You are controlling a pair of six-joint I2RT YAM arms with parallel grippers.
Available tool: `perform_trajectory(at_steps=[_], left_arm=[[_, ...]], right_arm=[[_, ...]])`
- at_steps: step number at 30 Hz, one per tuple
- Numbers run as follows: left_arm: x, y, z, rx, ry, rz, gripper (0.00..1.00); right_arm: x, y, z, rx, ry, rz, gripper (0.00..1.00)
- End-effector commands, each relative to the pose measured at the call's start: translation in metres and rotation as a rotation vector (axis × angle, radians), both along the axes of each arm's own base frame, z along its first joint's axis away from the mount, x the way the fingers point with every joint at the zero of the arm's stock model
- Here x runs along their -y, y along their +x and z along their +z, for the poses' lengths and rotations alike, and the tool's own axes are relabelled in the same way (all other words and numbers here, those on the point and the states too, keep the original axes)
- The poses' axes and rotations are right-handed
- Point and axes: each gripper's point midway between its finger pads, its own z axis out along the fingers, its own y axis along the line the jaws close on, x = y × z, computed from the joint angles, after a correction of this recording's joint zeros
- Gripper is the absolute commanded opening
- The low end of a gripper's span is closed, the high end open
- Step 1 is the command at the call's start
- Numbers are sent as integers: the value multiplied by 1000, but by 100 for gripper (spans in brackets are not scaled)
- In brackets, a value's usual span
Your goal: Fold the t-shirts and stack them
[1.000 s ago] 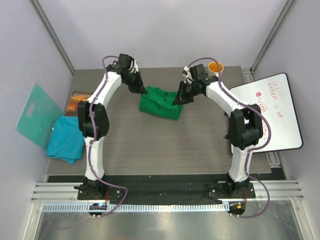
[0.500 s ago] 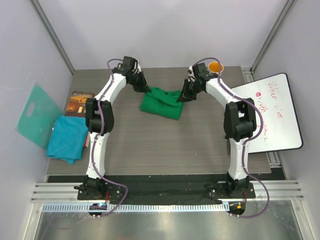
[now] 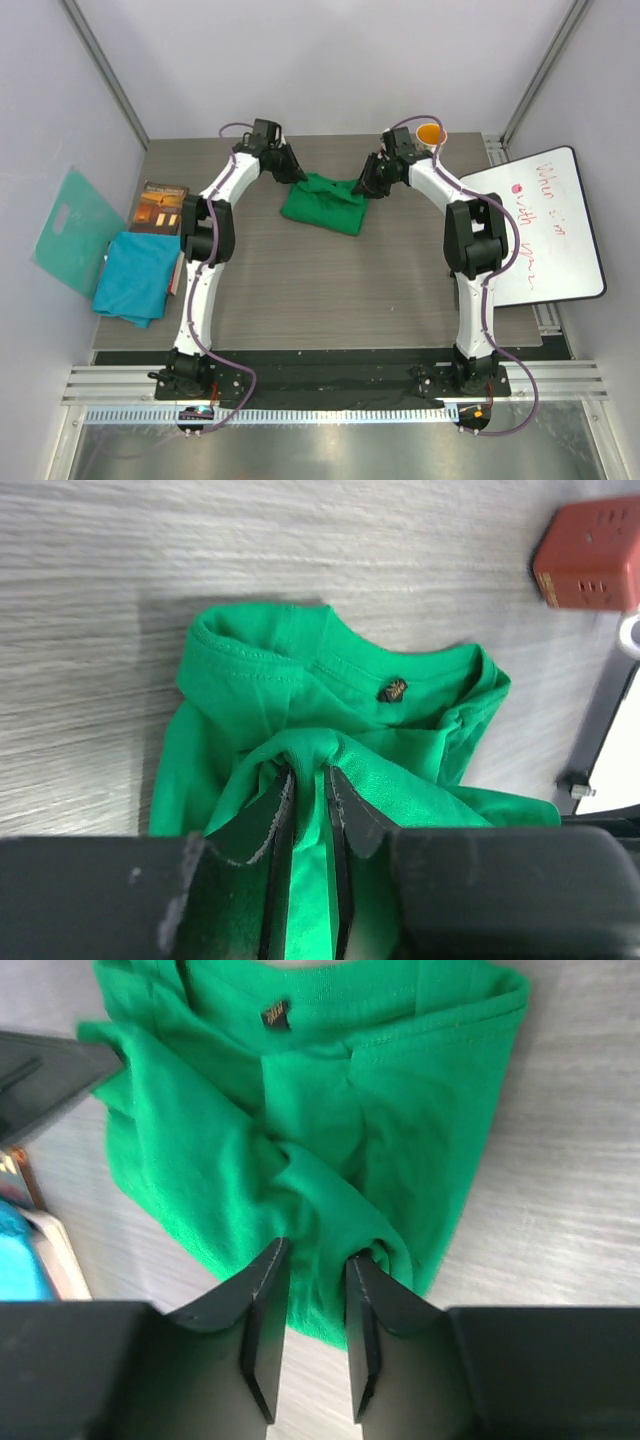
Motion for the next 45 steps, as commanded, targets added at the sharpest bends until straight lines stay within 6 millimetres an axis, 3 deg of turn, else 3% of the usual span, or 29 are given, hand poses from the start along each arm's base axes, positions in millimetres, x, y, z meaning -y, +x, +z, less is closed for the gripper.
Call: perform_trajectory(at_steps=[1, 8, 10, 14, 15, 18, 19, 21, 22, 24, 27, 29, 31, 33, 36, 37, 38, 39, 44, 45], left_arm=[[-8, 21, 19, 83, 29, 78, 17], [-24, 20, 16, 72, 93, 124, 18], [-29, 20, 15, 69, 103, 134, 26], [-43, 15, 19, 70, 155, 158, 32], [-46, 15, 34, 101, 168, 166, 33], [-52, 6, 44, 125, 188, 153, 34], [-50, 1, 62, 154, 176, 143, 34], [-54, -7, 63, 159, 192, 137, 33], [-56, -11, 80, 187, 194, 143, 33], [-59, -19, 81, 187, 205, 143, 33], [-71, -30, 93, 205, 250, 158, 34], [-74, -41, 102, 217, 257, 148, 35], [-65, -50, 103, 224, 239, 101, 34], [-43, -60, 99, 213, 199, 30, 30], [-12, -64, 74, 174, 178, -46, 26], [-2, -62, 76, 176, 167, -66, 25], [5, -62, 56, 139, 171, -85, 23], [15, -64, 51, 135, 173, -104, 23], [31, -61, 29, 101, 176, -127, 19], [30, -62, 22, 86, 179, -124, 18]], right_arm=[[0, 26, 3, 34, 87, -128, 34], [12, 33, -20, -52, 107, -278, 41], [17, 35, -22, -70, 121, -328, 41], [32, 46, -17, -59, 146, -408, 43], [34, 48, -11, -50, 158, -420, 43], [38, 59, 19, 35, 220, -440, 46], [38, 62, 25, 55, 233, -441, 46], [41, 70, 47, 115, 262, -444, 47], [42, 72, 53, 132, 271, -440, 47], [47, 77, 70, 176, 276, -429, 47], [49, 72, 87, 216, 266, -369, 47], [43, 61, 105, 234, 249, -300, 41], [29, 43, 108, 239, 158, -199, 40], [16, 37, 113, 263, 94, -119, 40], [-12, 27, 90, 198, 92, -49, 40], [-20, 25, 81, 174, 101, -32, 40], [-27, 28, 71, 155, 108, -21, 39], [-31, 28, 64, 140, 110, -14, 38], [-50, 31, 48, 115, 100, 13, 37], [-50, 31, 36, 87, 92, 8, 37]])
